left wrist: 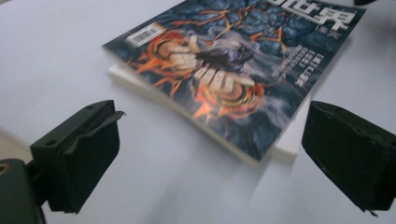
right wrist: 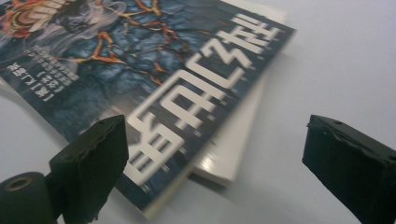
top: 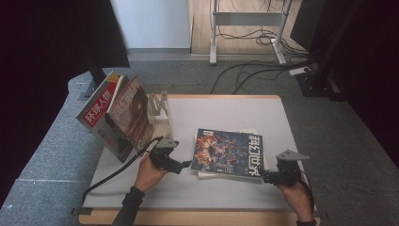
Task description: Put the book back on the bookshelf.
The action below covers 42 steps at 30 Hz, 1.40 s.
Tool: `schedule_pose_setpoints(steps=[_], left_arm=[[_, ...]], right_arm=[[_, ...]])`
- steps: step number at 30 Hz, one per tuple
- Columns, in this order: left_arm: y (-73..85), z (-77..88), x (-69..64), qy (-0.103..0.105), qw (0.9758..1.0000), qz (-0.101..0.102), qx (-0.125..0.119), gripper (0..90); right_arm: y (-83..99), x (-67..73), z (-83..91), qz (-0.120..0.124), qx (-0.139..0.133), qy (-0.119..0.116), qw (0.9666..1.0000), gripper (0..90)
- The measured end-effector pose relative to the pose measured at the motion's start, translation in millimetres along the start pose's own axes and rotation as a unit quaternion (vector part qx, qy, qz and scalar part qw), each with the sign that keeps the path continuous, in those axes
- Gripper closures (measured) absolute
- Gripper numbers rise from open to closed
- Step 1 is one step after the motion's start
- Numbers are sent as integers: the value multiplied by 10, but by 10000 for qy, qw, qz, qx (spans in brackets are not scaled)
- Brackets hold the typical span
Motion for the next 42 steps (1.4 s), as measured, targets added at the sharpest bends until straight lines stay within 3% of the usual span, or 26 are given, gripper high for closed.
schedule_pose_setpoints(steps=[1,3,6,10,15,16,18,21,26,32,34,37,42], left_arm=[[9,-60,-13,90,9999,52,111,42],[38,-174,-45,53,9994,-157,309,33],[55,-274,-104,147,9991,-175,365,21],[126,-402,-164,198,9976,-254,615,7],[197,-504,-325,482,9955,-269,771,47],[206,-521,-346,418,9959,-275,753,50],[219,-529,-364,271,9966,-289,717,39],[219,-530,-393,256,9971,-160,700,25],[253,-480,-488,278,9966,-129,767,8],[311,-362,-646,379,9947,-283,917,0],[261,-303,-629,400,9946,-372,882,50],[119,-283,-512,85,9937,-660,907,40],[-175,-455,-334,-1,9918,-848,955,0]], right_arm=[[-15,28,-41,22,26,-38,10000,59],[-33,79,-131,105,81,-141,9998,52],[-27,132,-231,112,158,-261,9995,38],[-4,190,-331,100,224,-397,9989,34],[2,218,-391,94,273,-480,9984,18],[1,214,-393,96,274,-492,9984,17],[1,211,-397,88,273,-531,9982,7],[-3,207,-409,137,309,-563,9978,0],[-44,171,-456,166,338,-549,9978,0],[-121,111,-537,198,367,-610,9973,0],[-143,101,-561,270,407,-657,9966,0],[-155,102,-569,283,477,-645,9964,0],[-146,100,-566,273,393,-651,9967,0]])
Point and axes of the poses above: each handheld gripper's, and its own axes: z roughly backward along the jaws, y roughly out of its underside, x roughly to its left, the point moved 8 cm from there along -z, roughly forward along the jaws, and after that the axes turned 8 degrees about -y, right-handed, at the moved point
